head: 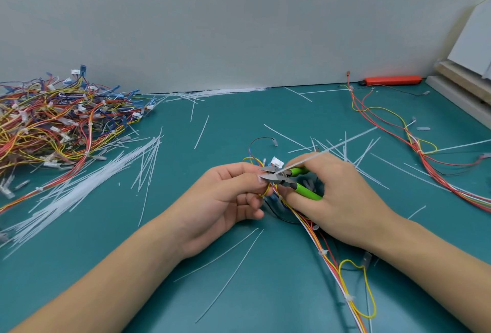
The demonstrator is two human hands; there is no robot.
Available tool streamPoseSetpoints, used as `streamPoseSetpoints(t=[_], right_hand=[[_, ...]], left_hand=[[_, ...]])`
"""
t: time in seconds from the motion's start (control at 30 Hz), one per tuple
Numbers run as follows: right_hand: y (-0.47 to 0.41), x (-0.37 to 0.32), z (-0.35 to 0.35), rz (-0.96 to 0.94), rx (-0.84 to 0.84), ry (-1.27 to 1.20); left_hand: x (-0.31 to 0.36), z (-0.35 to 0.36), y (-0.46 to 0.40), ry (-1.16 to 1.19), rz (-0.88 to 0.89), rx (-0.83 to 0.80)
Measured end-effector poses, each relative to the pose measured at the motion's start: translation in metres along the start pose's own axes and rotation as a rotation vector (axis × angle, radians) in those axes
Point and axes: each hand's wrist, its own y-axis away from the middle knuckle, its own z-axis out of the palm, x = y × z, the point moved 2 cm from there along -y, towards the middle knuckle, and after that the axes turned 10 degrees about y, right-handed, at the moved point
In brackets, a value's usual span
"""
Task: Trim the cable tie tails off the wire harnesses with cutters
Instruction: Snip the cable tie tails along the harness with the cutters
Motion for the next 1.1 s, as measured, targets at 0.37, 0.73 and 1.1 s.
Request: streamPoseSetpoints(t=[0.37,0.73,1.1], right_hand=[[-0.0005,0.0004,0.0,0.005,-0.002,0.001],[-0.0004,0.0047,0.0012,0.041,0.002,0.005],[-0.0012,0.0,0.0007,0.041,-0.018,-0.051]], left_hand=[[-0.0001,-0.0001,0.0001,-0.004,-0.003,-0.004],[0.001,0.0015,0.0013,-0.032,-0.001,-0.037],[0.0,-0.0001,0.0004,-0.007,-0.008,-0.007]])
